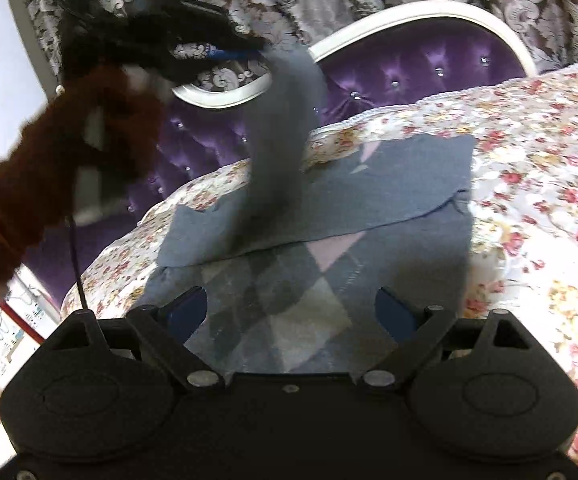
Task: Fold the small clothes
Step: 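Lift the sleeve with the left gripper, fold it across the body, release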
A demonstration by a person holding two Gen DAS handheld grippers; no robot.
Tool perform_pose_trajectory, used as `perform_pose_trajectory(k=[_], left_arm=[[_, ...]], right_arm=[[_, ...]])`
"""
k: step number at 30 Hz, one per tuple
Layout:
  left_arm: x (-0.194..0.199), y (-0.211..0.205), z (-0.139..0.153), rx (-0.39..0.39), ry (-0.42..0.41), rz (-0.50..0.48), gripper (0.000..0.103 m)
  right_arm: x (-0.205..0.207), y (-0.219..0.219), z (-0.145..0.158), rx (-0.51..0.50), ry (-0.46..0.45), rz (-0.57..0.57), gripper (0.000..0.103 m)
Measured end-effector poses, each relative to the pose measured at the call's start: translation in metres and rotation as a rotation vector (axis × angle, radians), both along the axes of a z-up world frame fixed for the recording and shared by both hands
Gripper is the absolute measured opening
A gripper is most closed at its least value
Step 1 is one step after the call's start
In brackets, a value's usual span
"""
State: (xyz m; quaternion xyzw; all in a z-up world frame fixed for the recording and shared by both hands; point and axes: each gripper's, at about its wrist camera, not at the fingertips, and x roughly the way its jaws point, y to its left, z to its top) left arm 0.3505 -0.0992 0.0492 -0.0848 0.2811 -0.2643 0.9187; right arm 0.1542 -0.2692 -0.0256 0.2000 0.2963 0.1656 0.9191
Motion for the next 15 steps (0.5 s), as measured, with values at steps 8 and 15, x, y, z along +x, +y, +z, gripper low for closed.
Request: perform_pose_trajectory(k=[8,15], left_arm=[[-0.026,0.041,-0.008,0.055,-0.03,0.009,0.049],[-0.024,0.125,-0.045,0.227,0.024,0.213,0.049]], right_arm=[[0.009,-0.012,0.001,-0.029,-0.002,-0.024,0.092],[0.036,-0.018,0.009,-0.078,-0.035,-0.045,0.092]])
